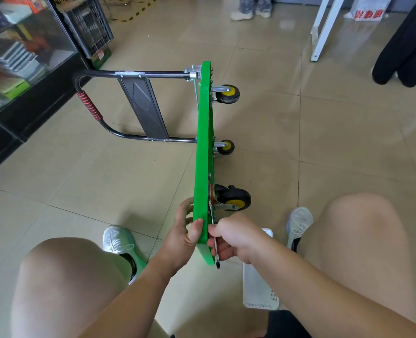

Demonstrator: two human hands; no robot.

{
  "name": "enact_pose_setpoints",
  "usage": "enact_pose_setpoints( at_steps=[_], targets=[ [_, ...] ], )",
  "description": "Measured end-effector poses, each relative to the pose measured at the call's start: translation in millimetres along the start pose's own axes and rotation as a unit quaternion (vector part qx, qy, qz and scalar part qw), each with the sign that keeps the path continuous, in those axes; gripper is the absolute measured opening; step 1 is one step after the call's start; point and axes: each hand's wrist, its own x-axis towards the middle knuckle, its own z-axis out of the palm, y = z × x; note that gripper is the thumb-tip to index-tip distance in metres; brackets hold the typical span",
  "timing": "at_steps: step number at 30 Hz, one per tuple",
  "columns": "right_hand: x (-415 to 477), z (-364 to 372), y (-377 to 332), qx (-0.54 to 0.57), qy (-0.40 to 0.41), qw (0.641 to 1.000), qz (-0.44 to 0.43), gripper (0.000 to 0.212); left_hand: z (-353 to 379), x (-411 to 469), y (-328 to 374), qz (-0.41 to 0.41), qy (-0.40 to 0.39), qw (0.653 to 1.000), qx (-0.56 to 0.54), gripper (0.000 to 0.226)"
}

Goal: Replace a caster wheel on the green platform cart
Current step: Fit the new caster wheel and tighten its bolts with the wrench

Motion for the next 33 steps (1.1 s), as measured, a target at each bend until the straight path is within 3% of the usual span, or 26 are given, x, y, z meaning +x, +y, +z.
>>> enact_pose_setpoints(
  at_steps=[8,12,17,25,33],
  targets=[
    [-8.7,-15.4,0.4,-0.051,-0.041,0.997,-0.026,0.022,-0.5,-1.1,6.9,-0.011,-0.003,1.0,-0.009,0.054],
    [-2.8,-29.6,30.3,-0.087,-0.017,0.996,-0.031,0.018,2.8,-3.1,10.2,-0.016,0.009,0.999,-0.028,0.051],
    [27.3,-31.4,71.6,-0.201,0.041,0.974,-0.1,0.024,4.5,-3.2,11.7,-0.016,0.014,0.999,-0.038,0.061],
    [60.0,-16.4,85.5,-0.114,0.012,0.986,-0.122,0.019,7.4,-6.7,20.0,-0.02,0.016,0.998,-0.059,0.058],
    [81.7,-9.9,85.0,-0.129,0.012,0.982,-0.14,0.022,7.1,-6.7,18.4,-0.017,0.018,0.998,-0.063,0.057]
  ],
)
